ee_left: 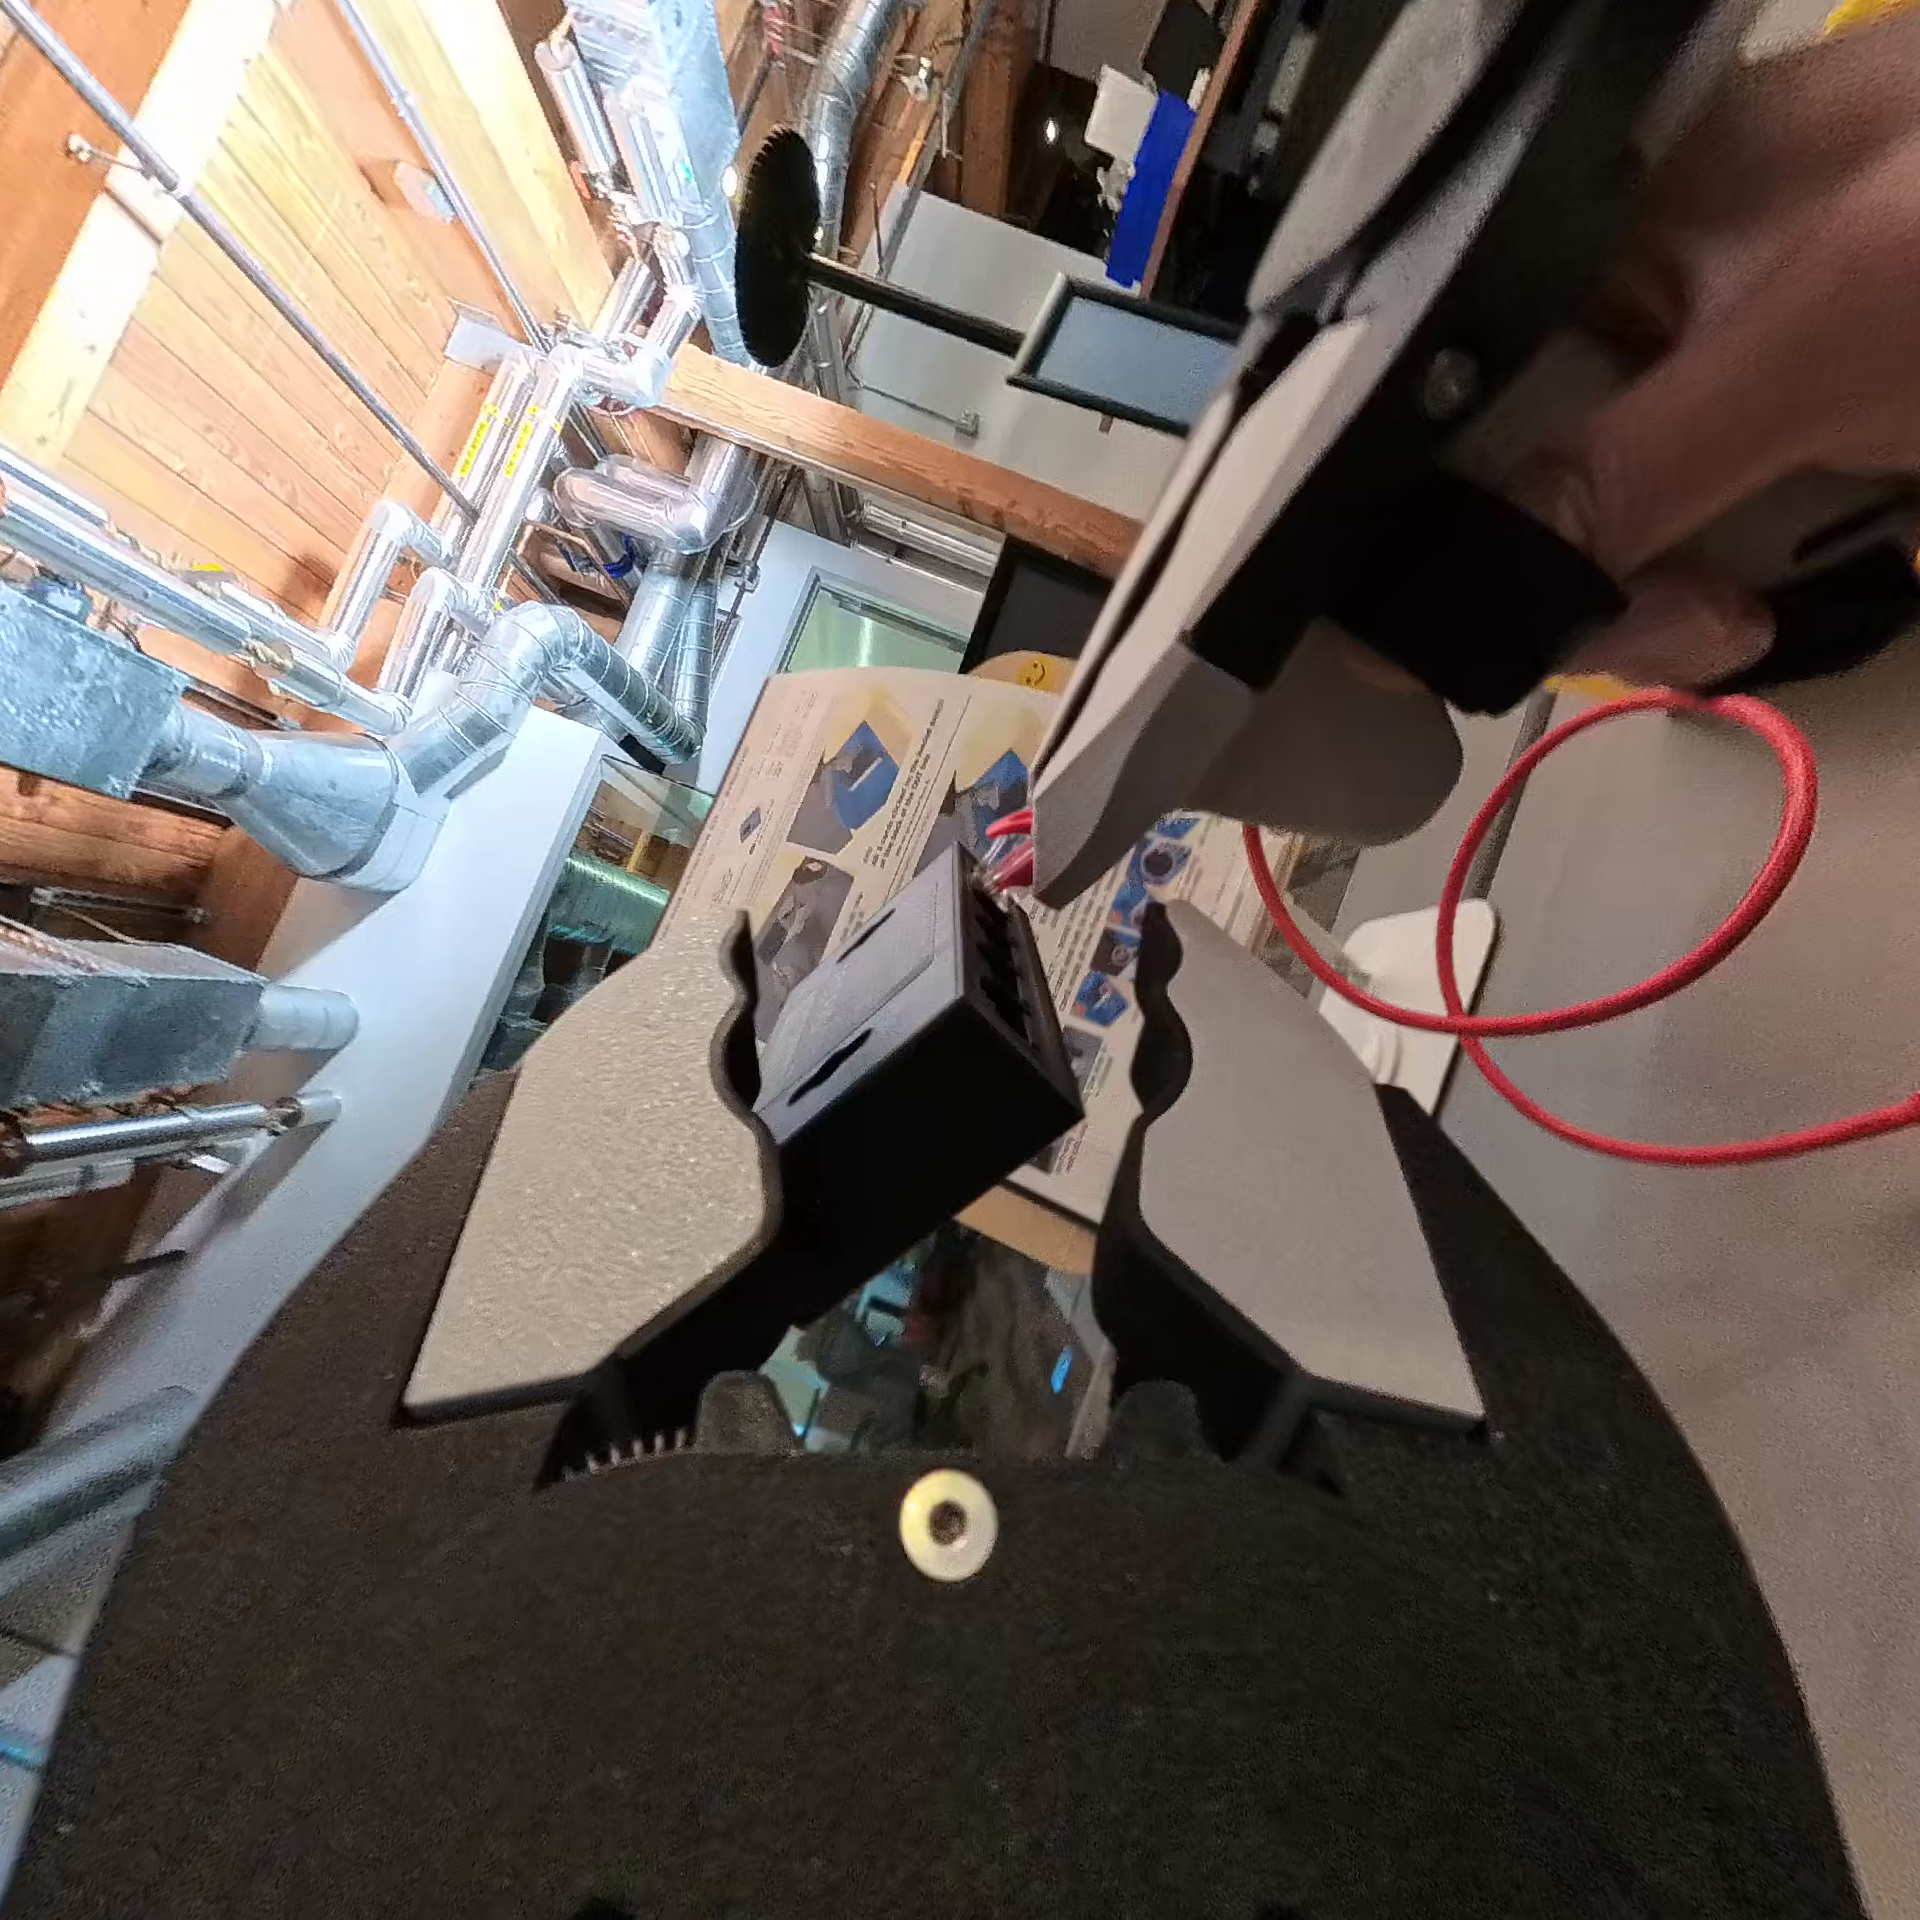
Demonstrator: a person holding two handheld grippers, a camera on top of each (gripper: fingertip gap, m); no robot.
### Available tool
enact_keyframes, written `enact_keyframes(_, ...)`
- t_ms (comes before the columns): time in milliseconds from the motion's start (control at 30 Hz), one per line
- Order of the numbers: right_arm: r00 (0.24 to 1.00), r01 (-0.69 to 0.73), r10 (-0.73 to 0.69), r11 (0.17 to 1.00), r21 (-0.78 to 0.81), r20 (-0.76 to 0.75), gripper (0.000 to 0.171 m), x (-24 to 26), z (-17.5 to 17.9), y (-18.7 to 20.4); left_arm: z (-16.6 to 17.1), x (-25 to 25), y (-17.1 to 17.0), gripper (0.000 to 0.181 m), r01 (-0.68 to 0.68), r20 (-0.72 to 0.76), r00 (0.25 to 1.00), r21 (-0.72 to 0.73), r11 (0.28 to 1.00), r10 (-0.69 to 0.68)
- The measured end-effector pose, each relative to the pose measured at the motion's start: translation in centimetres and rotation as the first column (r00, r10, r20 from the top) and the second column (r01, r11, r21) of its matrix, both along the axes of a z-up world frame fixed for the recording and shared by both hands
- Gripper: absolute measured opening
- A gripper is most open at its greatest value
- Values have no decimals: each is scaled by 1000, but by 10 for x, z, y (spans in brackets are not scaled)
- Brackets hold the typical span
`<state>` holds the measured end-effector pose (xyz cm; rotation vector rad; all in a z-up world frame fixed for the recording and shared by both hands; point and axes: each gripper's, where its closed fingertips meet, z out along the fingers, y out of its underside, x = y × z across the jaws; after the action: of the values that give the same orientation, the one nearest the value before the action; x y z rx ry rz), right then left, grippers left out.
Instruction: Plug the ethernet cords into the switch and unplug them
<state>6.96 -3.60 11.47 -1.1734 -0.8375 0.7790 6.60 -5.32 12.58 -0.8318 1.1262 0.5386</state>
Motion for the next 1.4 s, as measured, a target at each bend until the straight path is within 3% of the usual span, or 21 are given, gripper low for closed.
enact_keyframes(167, 999, 34, -35, 999, -2, -42, 13, 5, 5, 1, 17, 3, -13, 86, 66, 122, 990, 1, 998, -65)
enact_keyframes(300, 993, 105, -103, 994, 35, -57, 13, 17, 11, 7, 39, -11, -14, 93, 126, 356, 930, -88, 988, -87)
enact_keyframes(500, 983, 177, -170, 977, 118, -68, 13, 26, 21, 5, 35, -9, -11, 101, 361, 568, 815, -339, 869, -117)
enact_keyframes(867, 976, 218, -213, 960, 174, -49, 13, 21, 23, -2, 15, -4, 6, 74, 253, 479, 874, -301, 920, -84)
enact_keyframes(1400, 968, 250, -251, 950, 186, -22, 13, 17, 17, -1, 11, -9, 7, 72, 247, 413, 906, -340, 908, -91)
